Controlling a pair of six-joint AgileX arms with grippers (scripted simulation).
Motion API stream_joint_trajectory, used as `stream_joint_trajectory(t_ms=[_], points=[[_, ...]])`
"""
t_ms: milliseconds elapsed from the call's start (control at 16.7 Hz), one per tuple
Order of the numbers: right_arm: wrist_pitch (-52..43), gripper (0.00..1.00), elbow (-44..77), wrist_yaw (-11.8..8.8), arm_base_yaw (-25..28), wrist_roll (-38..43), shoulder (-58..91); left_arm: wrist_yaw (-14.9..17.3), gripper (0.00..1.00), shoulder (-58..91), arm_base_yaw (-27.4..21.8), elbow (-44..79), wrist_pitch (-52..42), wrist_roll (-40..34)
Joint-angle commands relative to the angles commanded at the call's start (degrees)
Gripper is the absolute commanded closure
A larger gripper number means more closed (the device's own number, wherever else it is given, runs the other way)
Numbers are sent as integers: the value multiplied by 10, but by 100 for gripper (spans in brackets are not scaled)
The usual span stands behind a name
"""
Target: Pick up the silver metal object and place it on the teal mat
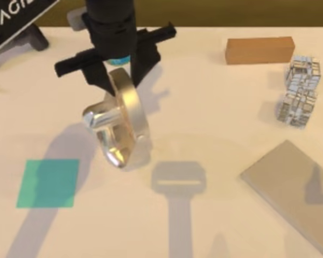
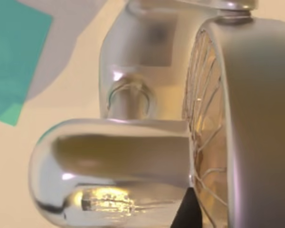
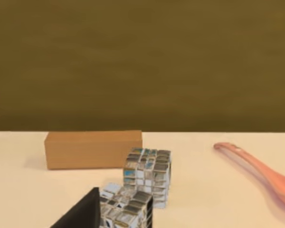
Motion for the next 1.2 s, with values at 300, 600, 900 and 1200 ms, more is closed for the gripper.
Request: stream_joint_trajectory(t_ms=[300,600,900,1200], points=[[0,0,0,0,0,0,0,-3,100,-75,34,-70,27,322],[0,0,0,0,0,0,0,-3,100,-157,75,-167,53,684],[0,0,0,0,0,0,0,-1,100,-228,117,-276,73,1006],[0,0,0,0,0,0,0,2,100,-273,153,-368,82,1222]])
